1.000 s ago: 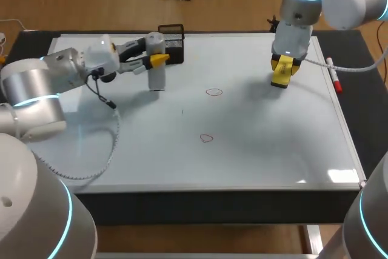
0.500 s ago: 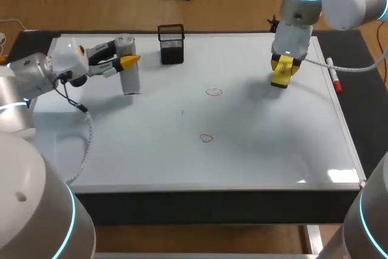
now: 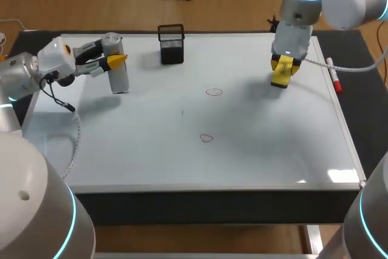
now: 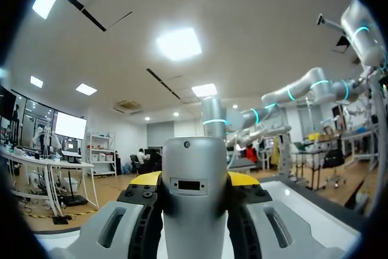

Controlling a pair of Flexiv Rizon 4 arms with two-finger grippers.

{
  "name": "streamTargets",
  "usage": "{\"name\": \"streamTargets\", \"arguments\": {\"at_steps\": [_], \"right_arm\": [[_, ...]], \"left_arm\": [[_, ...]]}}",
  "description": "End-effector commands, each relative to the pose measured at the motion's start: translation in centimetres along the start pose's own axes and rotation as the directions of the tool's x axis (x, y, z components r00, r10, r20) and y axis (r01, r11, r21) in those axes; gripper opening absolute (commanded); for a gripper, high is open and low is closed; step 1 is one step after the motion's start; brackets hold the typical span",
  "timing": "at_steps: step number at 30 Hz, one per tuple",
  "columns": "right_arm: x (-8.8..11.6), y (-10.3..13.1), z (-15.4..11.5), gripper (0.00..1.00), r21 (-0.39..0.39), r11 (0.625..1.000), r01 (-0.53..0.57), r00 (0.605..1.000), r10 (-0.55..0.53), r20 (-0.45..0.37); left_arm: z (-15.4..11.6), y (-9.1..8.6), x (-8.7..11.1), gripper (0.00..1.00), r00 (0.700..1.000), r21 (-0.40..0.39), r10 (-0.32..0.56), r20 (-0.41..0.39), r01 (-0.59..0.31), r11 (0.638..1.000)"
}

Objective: Pick up the inspection probe, press it on each red-marked spot on the whiteboard one by one, put down the probe, pick up the eraser, and wipe off all the red marks.

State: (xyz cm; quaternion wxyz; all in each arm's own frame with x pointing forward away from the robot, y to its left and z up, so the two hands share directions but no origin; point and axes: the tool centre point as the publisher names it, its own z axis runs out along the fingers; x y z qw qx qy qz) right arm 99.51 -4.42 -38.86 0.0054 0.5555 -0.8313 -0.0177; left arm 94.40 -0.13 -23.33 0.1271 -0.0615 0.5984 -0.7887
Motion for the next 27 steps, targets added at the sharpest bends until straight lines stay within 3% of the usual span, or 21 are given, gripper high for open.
{"name": "streamTargets", "arguments": {"at_steps": [1,7,18,27], "right_arm": [[0.0,-0.1,-0.1,0.0,0.0,1.0,0.002,1.0,-0.002,-0.003],[-2.5,1.7,-0.6,0.0,0.021,0.997,0.072,0.997,-0.071,-0.018],[-11.0,8.3,-0.7,0.0,0.04,0.964,0.263,0.964,-0.264,0.012],[-16.3,12.3,-0.2,0.0,0.037,0.923,0.383,0.924,-0.383,-0.005]], "left_arm": [[-0.6,-0.1,0.2,0.0,1.0,0.003,0.002,0.0,-0.002,1.0],[-0.6,-0.1,0.2,0.0,1.0,0.003,0.002,0.0,-0.002,1.0],[-0.6,-0.1,0.2,0.0,1.0,0.003,0.002,0.0,-0.002,1.0],[-0.6,-0.1,0.2,0.0,1.0,0.003,0.002,0.0,-0.002,1.0]]}}
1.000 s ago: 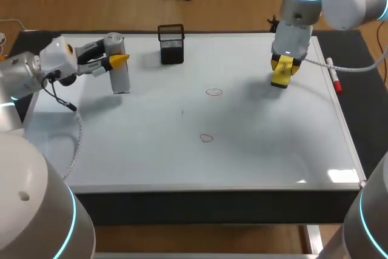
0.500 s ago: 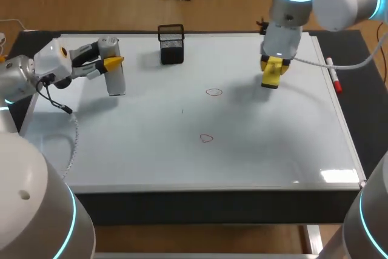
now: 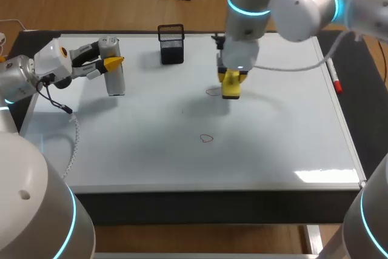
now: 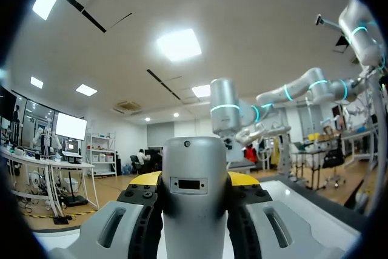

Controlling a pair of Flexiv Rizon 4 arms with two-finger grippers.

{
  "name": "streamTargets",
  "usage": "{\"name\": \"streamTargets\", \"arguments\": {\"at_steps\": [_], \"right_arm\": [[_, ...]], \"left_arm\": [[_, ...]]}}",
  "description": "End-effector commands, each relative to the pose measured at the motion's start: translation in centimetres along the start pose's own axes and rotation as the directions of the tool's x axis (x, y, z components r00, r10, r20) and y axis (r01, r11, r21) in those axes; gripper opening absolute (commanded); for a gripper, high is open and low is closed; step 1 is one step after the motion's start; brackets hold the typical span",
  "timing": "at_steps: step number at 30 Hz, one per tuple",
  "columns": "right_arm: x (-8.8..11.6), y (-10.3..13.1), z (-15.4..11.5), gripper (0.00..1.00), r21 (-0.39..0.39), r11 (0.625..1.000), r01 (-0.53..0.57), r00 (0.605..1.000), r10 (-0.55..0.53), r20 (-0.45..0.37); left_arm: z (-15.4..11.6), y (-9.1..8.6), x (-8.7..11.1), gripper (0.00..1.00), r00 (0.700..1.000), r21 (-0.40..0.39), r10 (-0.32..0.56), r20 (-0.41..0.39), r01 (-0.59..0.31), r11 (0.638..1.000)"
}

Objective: Pick up the inspection probe, press it on each red-marked spot on the whiteboard one by one, put down the probe, pick up the eraser, and wipe off all the red marks.

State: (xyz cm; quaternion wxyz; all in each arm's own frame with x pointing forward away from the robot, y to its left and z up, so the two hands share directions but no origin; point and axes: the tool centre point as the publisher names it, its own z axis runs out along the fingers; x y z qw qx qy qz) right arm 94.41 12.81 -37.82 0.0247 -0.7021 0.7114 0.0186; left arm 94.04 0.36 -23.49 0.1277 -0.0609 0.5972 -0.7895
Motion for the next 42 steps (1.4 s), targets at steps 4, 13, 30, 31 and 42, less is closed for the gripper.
{"name": "streamTargets", "arguments": {"at_steps": [4,13,30,31,42], "right_arm": [[-4.6,0.3,0.9,0.0,-0.004,0.999,0.045,0.998,-0.045,-0.045],[-7.7,0.4,2.1,0.0,-0.016,0.997,0.076,0.997,-0.077,-0.025],[-8.4,-0.8,4.9,0.0,-0.051,0.996,0.075,0.997,-0.076,-0.017],[-8.3,-0.8,4.9,0.0,-0.05,0.996,0.074,0.997,-0.075,-0.018],[-7.0,-1.3,5.1,0.0,-0.035,0.997,0.07,0.997,-0.071,-0.027]], "left_arm": [[0.0,-0.1,0.0,0.0,1.0,0.0,0.001,0.0,-0.001,1.0],[0.0,-0.1,0.0,0.0,1.0,0.0,0.001,0.0,-0.001,1.0],[0.0,-0.1,0.0,0.0,1.0,0.0,0.001,0.0,-0.001,1.0],[0.0,-0.1,0.0,0.0,1.0,0.0,0.001,0.0,-0.001,1.0],[0.0,-0.1,0.0,0.0,1.0,0.0,0.001,0.0,-0.001,1.0]]}}
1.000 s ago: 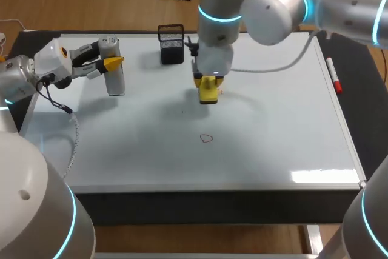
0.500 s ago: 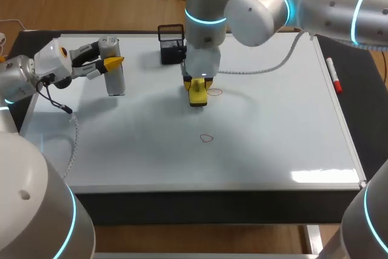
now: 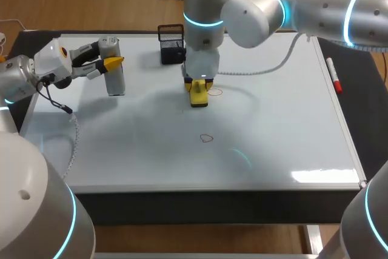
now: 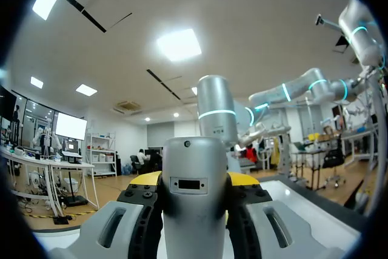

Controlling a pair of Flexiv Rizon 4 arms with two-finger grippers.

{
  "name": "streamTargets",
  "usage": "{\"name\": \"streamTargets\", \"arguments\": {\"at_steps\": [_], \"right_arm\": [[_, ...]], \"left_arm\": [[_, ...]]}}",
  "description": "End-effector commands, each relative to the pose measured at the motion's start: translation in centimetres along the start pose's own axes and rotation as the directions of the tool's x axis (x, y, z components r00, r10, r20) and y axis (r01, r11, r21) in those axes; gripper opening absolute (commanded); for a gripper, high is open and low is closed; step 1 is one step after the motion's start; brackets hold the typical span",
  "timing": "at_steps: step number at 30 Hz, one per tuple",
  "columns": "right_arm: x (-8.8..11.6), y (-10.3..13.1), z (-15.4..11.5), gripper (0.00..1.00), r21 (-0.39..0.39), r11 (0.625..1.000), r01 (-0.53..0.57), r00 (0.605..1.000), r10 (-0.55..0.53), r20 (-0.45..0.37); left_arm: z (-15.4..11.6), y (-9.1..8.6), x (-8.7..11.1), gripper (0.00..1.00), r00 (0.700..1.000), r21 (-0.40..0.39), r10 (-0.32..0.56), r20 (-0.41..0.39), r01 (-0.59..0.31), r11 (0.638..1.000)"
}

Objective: Pick up the inspection probe, press it on each red-marked spot on the whiteboard one by one, put down the probe, pick up the eraser, and wipe off all the red marks.

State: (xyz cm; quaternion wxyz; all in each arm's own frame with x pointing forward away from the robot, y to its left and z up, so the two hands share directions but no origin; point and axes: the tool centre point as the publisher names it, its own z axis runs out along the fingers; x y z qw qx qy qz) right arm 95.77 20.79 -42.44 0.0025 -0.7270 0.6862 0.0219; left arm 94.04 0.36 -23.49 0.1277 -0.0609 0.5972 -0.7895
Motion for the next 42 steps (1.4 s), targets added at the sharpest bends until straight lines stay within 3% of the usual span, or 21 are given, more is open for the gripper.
{"name": "streamTargets", "arguments": {"at_steps": [1,28,42], "right_arm": [[0.9,-0.1,-0.1,0.0,0.004,1.0,0.0,1.0,0.0,-0.003],[9.2,-0.4,-0.1,0.0,0.011,0.992,-0.122,0.991,0.123,-0.05],[12.9,-0.8,-4.0,0.0,0.02,0.989,-0.143,0.989,0.144,-0.032]], "left_arm": [[0.0,-0.1,0.0,0.0,1.0,0.0,0.001,0.0,-0.001,1.0],[0.0,-0.1,0.0,0.0,1.0,0.0,0.001,0.0,-0.001,1.0],[0.0,-0.1,0.0,0.0,1.0,0.0,0.001,0.0,-0.001,1.0]]}}
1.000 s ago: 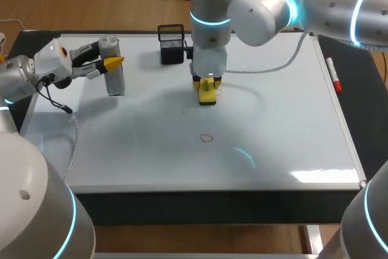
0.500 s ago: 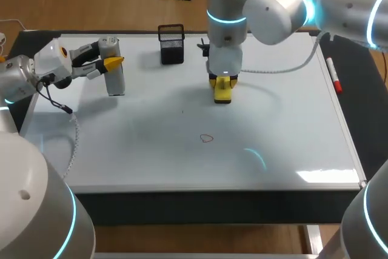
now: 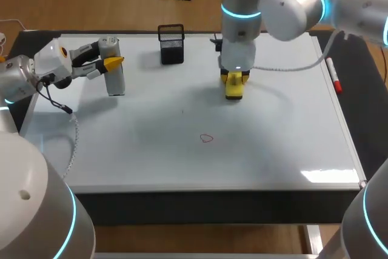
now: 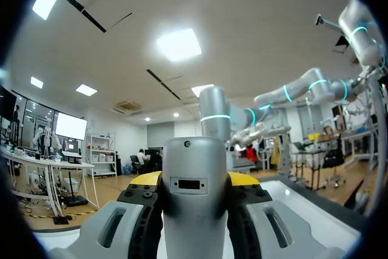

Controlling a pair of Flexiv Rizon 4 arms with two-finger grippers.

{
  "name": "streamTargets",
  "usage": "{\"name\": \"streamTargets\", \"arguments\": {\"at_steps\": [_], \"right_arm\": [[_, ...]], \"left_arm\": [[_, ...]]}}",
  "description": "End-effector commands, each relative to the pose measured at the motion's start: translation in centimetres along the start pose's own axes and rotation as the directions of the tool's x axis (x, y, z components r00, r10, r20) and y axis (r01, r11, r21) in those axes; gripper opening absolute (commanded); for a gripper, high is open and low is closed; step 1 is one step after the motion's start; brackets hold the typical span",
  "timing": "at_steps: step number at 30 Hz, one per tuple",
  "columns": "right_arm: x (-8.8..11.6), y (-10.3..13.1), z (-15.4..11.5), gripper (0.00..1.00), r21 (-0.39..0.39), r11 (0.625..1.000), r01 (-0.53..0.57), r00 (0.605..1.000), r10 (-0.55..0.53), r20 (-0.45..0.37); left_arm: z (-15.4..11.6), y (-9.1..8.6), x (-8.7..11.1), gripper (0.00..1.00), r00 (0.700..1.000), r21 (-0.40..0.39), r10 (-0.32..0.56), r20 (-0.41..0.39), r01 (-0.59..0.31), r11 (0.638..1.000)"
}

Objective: Pick up the inspection probe, press it on each red-marked spot on the whiteboard one by one, put down the probe, pick up the eraser, and wipe off all the red marks.

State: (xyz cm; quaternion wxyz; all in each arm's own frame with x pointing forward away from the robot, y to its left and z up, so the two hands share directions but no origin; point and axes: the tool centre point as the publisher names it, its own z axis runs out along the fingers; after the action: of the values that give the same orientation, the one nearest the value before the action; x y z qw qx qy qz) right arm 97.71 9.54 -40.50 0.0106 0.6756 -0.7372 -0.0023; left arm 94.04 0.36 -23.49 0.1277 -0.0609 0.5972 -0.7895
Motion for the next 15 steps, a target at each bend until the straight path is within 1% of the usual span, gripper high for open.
{"name": "streamTargets", "arguments": {"at_steps": [1,12,14,15], "right_arm": [[2.3,0.0,-1.9,0.0,0.011,1.0,-0.008,1.0,0.008,0.014],[7.8,-1.5,-2.5,0.0,0.013,0.995,-0.102,0.995,0.102,0.007],[8.8,-1.7,-2.4,0.0,0.0,0.993,-0.117,0.993,0.117,0.022],[9.3,-1.9,-2.4,0.0,0.002,0.992,-0.129,0.992,0.129,0.016]], "left_arm": [[0.0,-0.1,0.0,0.0,1.0,0.0,0.001,0.0,-0.001,1.0],[0.0,-0.1,0.0,0.0,1.0,0.0,0.001,0.0,-0.001,1.0],[0.0,-0.1,0.0,0.0,1.0,0.0,0.001,0.0,-0.001,1.0],[0.0,-0.1,0.0,0.0,1.0,0.0,0.001,0.0,-0.001,1.0]]}}
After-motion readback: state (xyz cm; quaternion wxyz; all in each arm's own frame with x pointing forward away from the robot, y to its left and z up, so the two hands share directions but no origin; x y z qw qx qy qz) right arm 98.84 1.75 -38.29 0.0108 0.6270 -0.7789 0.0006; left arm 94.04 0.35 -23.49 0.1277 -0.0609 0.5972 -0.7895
